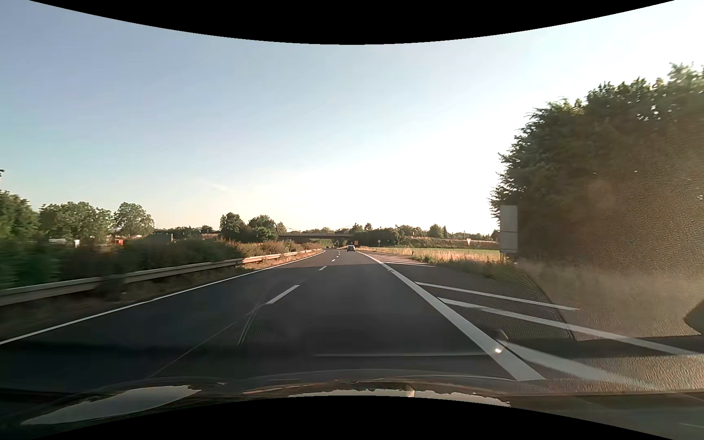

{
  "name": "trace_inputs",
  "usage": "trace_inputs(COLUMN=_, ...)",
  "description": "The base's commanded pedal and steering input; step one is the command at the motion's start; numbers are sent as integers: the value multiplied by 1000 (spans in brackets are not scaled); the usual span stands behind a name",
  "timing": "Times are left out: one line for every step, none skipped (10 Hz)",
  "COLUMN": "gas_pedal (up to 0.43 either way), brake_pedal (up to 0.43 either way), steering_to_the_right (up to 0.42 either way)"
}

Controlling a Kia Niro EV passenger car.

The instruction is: Follow the waypoints while adhering to traffic rules and regulations

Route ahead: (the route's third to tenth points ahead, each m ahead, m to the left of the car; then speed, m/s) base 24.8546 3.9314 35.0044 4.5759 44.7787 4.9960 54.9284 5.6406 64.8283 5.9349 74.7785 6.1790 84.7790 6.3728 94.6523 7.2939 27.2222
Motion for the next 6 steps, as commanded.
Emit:
trace_inputs(gas_pedal=197, brake_pedal=0, steering_to_the_right=-6)
trace_inputs(gas_pedal=197, brake_pedal=0, steering_to_the_right=-6)
trace_inputs(gas_pedal=197, brake_pedal=0, steering_to_the_right=-6)
trace_inputs(gas_pedal=197, brake_pedal=0, steering_to_the_right=-6)
trace_inputs(gas_pedal=197, brake_pedal=0, steering_to_the_right=-6)
trace_inputs(gas_pedal=197, brake_pedal=0, steering_to_the_right=-6)
